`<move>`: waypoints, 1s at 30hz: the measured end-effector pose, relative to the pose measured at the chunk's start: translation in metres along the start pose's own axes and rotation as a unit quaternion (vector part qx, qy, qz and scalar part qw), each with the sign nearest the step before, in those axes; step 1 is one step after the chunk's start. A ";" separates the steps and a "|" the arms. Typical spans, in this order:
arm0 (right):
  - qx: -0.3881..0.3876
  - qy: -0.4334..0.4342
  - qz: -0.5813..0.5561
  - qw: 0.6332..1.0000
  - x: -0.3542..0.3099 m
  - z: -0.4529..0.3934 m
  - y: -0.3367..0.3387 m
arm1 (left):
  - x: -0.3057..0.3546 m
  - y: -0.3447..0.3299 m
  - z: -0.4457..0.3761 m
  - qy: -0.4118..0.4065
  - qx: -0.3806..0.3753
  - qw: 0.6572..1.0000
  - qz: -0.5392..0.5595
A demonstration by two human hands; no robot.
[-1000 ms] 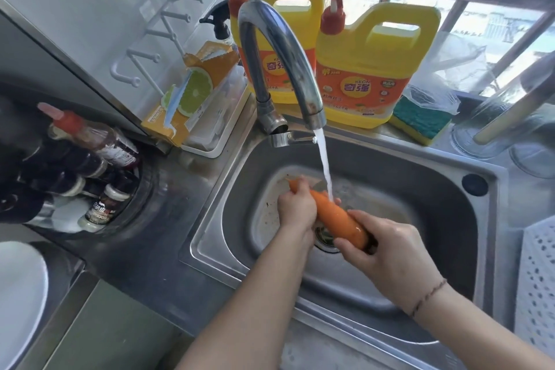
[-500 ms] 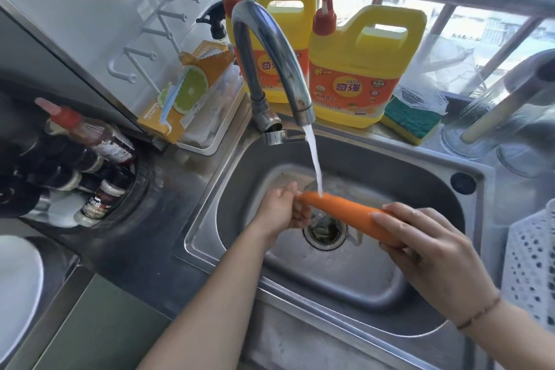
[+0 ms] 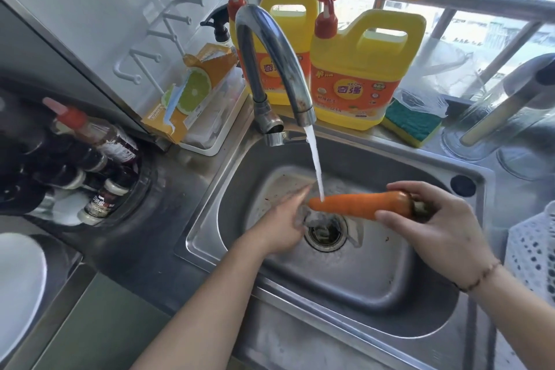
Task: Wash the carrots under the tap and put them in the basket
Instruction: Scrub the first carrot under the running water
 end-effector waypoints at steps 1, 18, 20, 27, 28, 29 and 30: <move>0.002 -0.011 -0.008 1.000 0.000 -0.004 -0.003 | 0.010 0.002 0.002 -0.021 0.011 0.998 -0.061; -0.076 -0.168 -0.195 0.963 0.026 -0.028 -0.035 | 0.030 0.028 0.041 -0.123 0.198 0.959 -0.162; -0.100 -0.144 -0.146 0.974 0.021 -0.029 -0.044 | 0.024 0.032 0.038 -0.052 0.190 0.969 -0.149; -0.084 -0.218 -0.047 0.971 0.016 -0.048 -0.067 | 0.066 0.015 0.018 -0.106 0.154 0.945 -0.269; -0.104 -0.228 -0.050 0.967 0.014 -0.052 -0.074 | 0.070 0.011 0.015 -0.112 0.147 0.944 -0.274; -0.118 -0.231 -0.063 0.964 0.011 -0.054 -0.080 | 0.071 0.009 0.013 -0.114 0.147 0.944 -0.272; -0.124 -0.225 -0.073 0.964 0.007 -0.055 -0.083 | 0.069 0.011 0.013 -0.116 0.156 0.945 -0.265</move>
Point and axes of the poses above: each hand's wrist, its own z-axis away from the middle knuckle, its own y-axis out of the back of the hand, x = y × z, the point moved 7 cm from there along -z, towards the middle knuckle, and after that the axes turned 15 degrees about -x, right-handed, at the moved point
